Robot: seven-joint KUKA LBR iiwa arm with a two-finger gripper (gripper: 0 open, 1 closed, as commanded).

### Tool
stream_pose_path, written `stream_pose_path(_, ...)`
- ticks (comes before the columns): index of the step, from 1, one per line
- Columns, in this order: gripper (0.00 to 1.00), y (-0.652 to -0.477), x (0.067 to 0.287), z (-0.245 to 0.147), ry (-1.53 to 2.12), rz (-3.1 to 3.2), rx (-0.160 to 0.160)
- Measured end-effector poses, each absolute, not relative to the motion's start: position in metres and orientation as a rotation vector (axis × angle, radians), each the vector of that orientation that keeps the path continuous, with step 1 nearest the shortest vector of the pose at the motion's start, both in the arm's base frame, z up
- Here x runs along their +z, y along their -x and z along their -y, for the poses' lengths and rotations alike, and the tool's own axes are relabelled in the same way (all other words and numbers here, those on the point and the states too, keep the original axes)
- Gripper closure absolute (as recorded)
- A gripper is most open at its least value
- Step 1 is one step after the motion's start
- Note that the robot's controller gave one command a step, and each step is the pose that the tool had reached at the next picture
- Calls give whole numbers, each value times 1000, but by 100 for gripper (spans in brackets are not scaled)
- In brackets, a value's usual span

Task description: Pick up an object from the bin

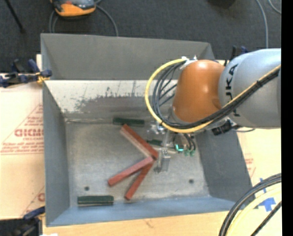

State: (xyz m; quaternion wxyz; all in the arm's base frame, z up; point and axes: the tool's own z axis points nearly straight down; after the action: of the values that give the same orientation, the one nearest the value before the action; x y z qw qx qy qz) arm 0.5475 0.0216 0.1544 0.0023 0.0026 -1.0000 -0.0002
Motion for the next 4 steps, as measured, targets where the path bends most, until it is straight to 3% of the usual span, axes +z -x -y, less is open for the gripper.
stream_pose_path(1, 0, -549, 159, -22, -8, 3145, -1)
stream_pose_path(2, 0, -550, 133, -25, 111, 3150, -2)
stream_pose_path(3, 0, -533, 95, -28, 17, 3144, 1)
stream_pose_path(4, 100, -563, 71, -41, -380, 3122, -1)
